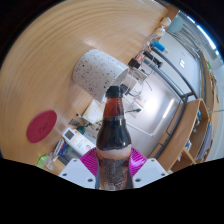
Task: Pour water
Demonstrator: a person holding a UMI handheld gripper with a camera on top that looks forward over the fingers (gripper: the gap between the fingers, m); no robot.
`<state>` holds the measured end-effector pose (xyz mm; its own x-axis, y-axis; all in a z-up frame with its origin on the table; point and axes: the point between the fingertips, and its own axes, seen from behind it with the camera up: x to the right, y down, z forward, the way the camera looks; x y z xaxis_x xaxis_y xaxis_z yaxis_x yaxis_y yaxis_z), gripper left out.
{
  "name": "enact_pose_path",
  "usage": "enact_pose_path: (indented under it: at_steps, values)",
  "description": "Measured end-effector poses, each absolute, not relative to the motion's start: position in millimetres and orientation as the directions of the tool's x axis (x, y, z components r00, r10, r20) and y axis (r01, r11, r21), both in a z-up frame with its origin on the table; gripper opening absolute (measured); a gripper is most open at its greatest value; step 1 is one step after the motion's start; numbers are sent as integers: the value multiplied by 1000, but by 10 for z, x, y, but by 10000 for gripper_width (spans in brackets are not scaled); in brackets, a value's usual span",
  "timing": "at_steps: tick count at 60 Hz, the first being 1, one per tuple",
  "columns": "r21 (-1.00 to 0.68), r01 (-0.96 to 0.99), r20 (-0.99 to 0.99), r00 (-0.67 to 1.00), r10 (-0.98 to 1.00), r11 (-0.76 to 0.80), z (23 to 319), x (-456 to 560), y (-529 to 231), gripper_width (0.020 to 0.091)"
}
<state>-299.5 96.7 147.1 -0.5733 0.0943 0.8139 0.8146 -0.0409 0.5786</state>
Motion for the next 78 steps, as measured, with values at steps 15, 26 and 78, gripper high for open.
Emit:
enact_pose_path:
  at_steps: [15,26,78]
  values:
    - [393,916,918,-388,83,-74,1554,-2925,874,369]
    - [-243,961,957,260,127,-134,1503,-2793,673,383]
    - [-991,-45,-50,998,41,-125,1068,-2748,724,419]
